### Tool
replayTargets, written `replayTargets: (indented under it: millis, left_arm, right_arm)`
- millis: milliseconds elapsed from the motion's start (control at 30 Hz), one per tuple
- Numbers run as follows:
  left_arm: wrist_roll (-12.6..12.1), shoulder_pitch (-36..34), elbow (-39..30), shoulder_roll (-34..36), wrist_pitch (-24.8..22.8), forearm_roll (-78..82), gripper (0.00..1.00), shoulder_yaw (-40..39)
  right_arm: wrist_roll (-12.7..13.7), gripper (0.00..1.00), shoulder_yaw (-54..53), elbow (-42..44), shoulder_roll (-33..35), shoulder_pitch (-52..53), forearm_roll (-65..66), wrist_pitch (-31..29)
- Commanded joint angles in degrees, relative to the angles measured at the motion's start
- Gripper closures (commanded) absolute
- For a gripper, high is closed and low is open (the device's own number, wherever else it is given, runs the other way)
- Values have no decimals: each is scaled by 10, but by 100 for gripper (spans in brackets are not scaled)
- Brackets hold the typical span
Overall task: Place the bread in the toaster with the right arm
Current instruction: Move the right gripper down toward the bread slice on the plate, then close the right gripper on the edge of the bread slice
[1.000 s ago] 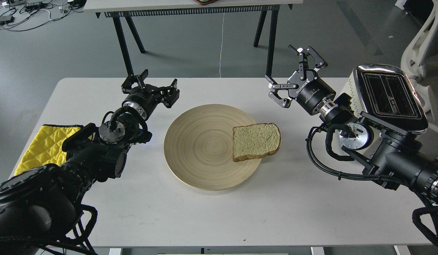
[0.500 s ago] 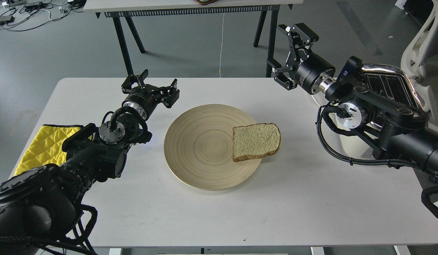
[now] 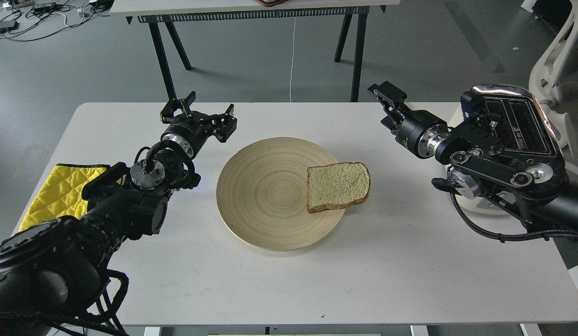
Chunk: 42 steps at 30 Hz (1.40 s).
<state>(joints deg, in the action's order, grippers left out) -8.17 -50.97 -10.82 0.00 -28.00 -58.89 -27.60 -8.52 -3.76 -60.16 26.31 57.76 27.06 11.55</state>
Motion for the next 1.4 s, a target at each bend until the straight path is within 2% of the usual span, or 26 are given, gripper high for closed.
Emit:
replayTargets:
  millis: [0,733,1033,1367]
  left_arm:
    - [0,0,0,0,0,0,0,0]
    - [0,0,0,0,0,0,0,0]
    - [0,0,0,0,0,0,0,0]
    - [0,0,0,0,0,0,0,0]
  right_arm:
    - [1,2,13,-23,18,-7,-1,8]
    - [18,5,74,-75,1,-62,-1,35]
    - [19,25,86,-93,-1,-61,-1,36]
    - [24,36,87,-94,0,-62,-1,36]
